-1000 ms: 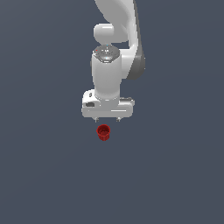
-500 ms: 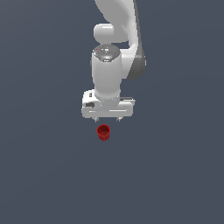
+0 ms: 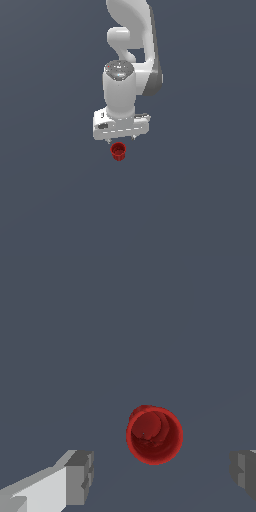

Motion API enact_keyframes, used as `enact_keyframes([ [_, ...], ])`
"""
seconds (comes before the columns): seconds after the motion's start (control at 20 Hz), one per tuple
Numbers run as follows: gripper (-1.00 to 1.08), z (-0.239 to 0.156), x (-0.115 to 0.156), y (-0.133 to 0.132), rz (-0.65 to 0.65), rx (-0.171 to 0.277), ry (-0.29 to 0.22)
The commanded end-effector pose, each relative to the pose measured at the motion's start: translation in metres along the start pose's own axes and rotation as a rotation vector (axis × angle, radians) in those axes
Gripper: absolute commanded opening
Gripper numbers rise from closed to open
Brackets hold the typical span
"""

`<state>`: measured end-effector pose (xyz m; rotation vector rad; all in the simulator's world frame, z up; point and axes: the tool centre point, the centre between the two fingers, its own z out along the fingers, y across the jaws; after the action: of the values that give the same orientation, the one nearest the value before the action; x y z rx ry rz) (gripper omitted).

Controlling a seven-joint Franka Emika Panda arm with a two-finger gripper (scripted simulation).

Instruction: Pick up the object and move it to a goal position.

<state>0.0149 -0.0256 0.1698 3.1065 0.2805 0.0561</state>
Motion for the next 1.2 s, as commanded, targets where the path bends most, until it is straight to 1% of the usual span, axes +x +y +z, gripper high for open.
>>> enact_keyframes([
  [0.0, 1.0, 0.008, -0.002, 0.002, -0.051, 0.002, -0.005],
  [0.6, 1.0, 0.053, -0.014, 0.012, -0.329, 0.02, -0.023],
  [0.85, 1.0, 0.064, -0.017, 0.014, -0.403, 0.027, -0.026],
  [1.15, 1.0, 0.071, -0.02, 0.015, -0.449, 0.032, -0.027],
])
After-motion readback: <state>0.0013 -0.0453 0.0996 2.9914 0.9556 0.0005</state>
